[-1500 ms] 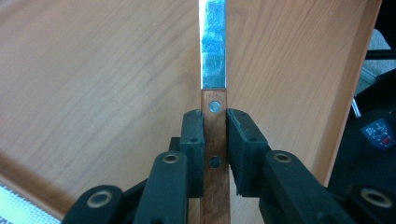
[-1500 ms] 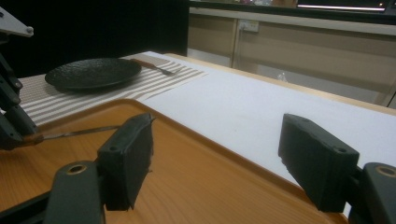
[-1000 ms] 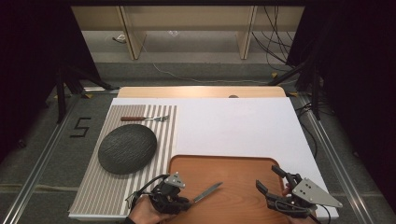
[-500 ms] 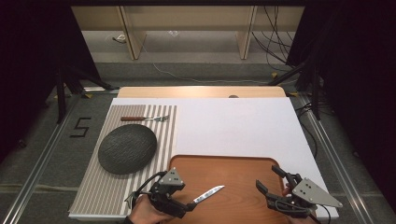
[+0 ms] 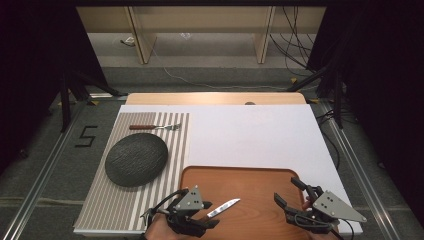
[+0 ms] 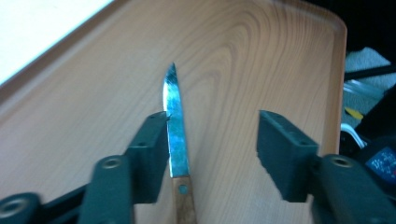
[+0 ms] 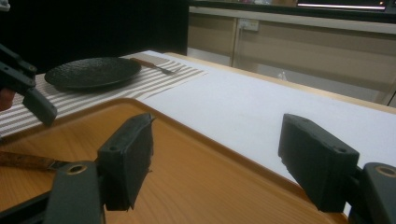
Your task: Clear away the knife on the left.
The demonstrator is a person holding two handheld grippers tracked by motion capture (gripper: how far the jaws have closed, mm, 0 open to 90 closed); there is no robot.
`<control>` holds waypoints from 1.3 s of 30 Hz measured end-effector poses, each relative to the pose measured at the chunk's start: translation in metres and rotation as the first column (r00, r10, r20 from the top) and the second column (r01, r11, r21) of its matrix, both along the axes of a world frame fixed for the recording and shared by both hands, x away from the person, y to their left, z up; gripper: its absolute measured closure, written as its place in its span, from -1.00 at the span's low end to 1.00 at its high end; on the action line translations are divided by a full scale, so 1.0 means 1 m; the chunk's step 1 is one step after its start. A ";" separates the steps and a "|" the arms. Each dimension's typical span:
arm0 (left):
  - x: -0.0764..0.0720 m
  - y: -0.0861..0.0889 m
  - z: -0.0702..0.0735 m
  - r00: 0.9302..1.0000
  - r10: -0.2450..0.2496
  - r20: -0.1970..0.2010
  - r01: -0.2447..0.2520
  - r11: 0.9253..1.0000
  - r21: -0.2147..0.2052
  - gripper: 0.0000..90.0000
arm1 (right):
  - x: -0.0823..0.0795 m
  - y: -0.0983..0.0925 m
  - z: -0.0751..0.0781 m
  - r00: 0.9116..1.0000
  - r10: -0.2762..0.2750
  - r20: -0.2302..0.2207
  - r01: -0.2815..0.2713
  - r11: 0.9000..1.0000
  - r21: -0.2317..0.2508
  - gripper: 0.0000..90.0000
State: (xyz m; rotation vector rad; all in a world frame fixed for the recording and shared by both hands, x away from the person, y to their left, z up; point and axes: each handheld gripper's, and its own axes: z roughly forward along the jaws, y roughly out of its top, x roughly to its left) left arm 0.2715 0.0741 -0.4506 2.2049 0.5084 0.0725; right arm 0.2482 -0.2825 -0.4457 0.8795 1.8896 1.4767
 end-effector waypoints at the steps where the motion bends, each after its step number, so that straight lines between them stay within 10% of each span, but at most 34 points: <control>1: 0.000 -0.002 -0.001 1.000 0.001 -0.002 -0.001 1.000 0.012 0.08 | 0.000 0.000 0.000 1.000 0.000 0.000 0.000 1.000 0.000 -0.39; 16: 0.001 -0.018 -0.014 0.999 -0.030 -0.027 0.034 0.991 0.132 0.97 | 0.000 0.000 -0.001 1.000 0.002 -0.001 -0.002 1.000 0.000 -0.39; 39: 0.012 -0.013 -0.028 0.998 0.035 -0.052 -0.025 0.982 0.186 0.99 | 0.000 0.000 0.000 1.000 0.004 0.000 -0.004 1.000 0.000 -0.39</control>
